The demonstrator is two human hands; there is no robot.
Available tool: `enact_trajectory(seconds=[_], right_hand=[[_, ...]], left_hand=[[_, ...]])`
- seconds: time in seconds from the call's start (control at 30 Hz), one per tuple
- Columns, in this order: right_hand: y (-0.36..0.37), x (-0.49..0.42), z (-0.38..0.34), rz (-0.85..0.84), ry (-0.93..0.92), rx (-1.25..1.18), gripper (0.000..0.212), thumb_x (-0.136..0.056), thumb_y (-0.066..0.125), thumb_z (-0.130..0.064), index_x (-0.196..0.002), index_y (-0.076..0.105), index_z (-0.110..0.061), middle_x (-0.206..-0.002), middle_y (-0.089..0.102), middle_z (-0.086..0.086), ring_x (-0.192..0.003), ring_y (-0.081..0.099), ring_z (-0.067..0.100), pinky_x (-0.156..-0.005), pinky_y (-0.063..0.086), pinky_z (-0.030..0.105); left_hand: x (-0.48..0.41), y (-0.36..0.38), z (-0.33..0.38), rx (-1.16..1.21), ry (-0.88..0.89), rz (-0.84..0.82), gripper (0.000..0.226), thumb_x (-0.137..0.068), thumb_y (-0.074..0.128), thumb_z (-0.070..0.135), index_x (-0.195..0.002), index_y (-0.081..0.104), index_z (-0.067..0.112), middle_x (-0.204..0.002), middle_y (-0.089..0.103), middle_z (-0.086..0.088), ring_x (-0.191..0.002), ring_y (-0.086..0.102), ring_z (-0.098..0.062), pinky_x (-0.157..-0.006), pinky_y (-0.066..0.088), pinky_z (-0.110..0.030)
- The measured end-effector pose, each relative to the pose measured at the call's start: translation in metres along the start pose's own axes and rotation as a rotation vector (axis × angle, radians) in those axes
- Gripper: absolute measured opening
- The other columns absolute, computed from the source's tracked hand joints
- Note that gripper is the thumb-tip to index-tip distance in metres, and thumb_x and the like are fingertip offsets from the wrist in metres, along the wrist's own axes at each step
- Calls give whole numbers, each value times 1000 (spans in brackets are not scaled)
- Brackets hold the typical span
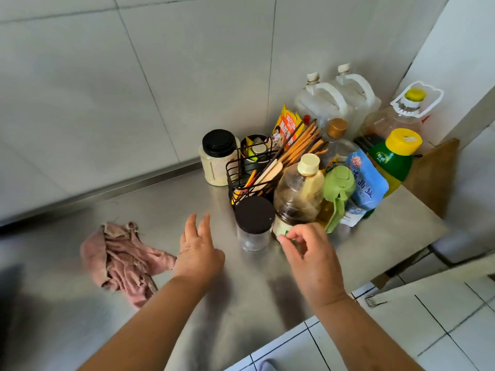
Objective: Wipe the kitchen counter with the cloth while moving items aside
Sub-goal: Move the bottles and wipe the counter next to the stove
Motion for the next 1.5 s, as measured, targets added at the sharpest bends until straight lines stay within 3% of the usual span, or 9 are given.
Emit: enact_trajectory(seconds=[0.23, 0.33, 0.47, 0.67, 0.8, 0.93, 1.23, 1.33, 1.5], right_hand=[[108, 43, -27, -517, 147, -63, 11, -91, 62, -28, -94, 71, -23, -77, 61, -18, -70, 60, 5, -71, 56, 32], [158, 68, -50, -685, 226, -104, 8, -89, 61, -28, -90, 69, -25, -75, 67, -9, -63, 66, 13, -67, 58, 36], [207, 92, -80, -792, 243, -99, 8, -87, 59, -27, -83, 65, -23, -69, 69, -3, -59, 67, 14, -69, 58, 38], [259, 99, -127, -741, 106, -63, 44, -88, 65, -18, -126, 51, -35, -124, 50, -12, -86, 61, 5, -83, 52, 18], [278, 94, -167, -680, -194, -35, 39, -83, 67, -10, -116, 66, -30, -119, 50, -18, -110, 41, -15, -97, 29, 2], [290, 93, -178, -673, -78, -160, 37, -88, 47, 1, -67, 75, -12, -80, 72, 8, -79, 68, 16, -75, 52, 27], [241, 46, -191, -478, -24, -39, 39, -88, 54, -46, -68, 50, -13, -59, 54, 0, -59, 48, 14, -56, 36, 26], [220, 16, -186, -311, 19, 24, 22, -87, 57, -44, -92, 63, -23, -90, 67, -6, -88, 60, 15, -75, 46, 30], [255, 33, -132, -402, 318, 436, 68, -94, 38, -55, -146, 32, -11, -147, 33, 25, -136, 30, 41, -108, 32, 47]], left_hand=[[38, -19, -142, -259, -290, -149, 64, -68, 72, 38, -126, 50, 20, -141, 38, -12, -125, 37, -34, -101, 39, -43], [59, -34, -182, -21, -243, -93, 19, -85, 60, 26, -104, 60, 29, -127, 51, -10, -104, 52, -29, -84, 48, -38], [64, -55, -210, 254, -294, -83, 17, -86, 57, 9, -92, 68, 20, -94, 69, -3, -83, 63, -20, -65, 46, -21], [75, -109, -226, 1062, -230, 52, 10, -92, 54, 1, -98, 61, 1, -80, 73, -5, -78, 69, -17, -77, 57, -25], [78, -137, -229, 1263, -131, -35, 16, -92, 51, 6, -100, 64, 4, -87, 66, -18, -80, 61, -28, -81, 55, -42], [81, -156, -236, 1307, -93, -23, 22, -91, 50, 11, -87, 71, 16, -76, 69, -12, -64, 63, -19, -60, 55, -29], [77, -182, -271, 1220, -105, 97, 33, -94, 46, 10, -80, 72, 25, -65, 68, 0, -56, 60, -9, -54, 50, -21], [64, -186, -271, 1157, -143, 161, 25, -93, 53, 10, -86, 73, 23, -78, 73, -1, -68, 65, -11, -65, 55, -24], [52, -152, -291, 926, -352, 177, 21, -90, 55, 13, -108, 65, 17, -92, 65, -2, -87, 61, -22, -86, 52, -45]])
Point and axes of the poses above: each hand's wrist, its own x-axis away from the middle knuckle, its own y-axis out of the palm, z = x × y, the point moved 7 cm from there along -x, towards the middle knuckle
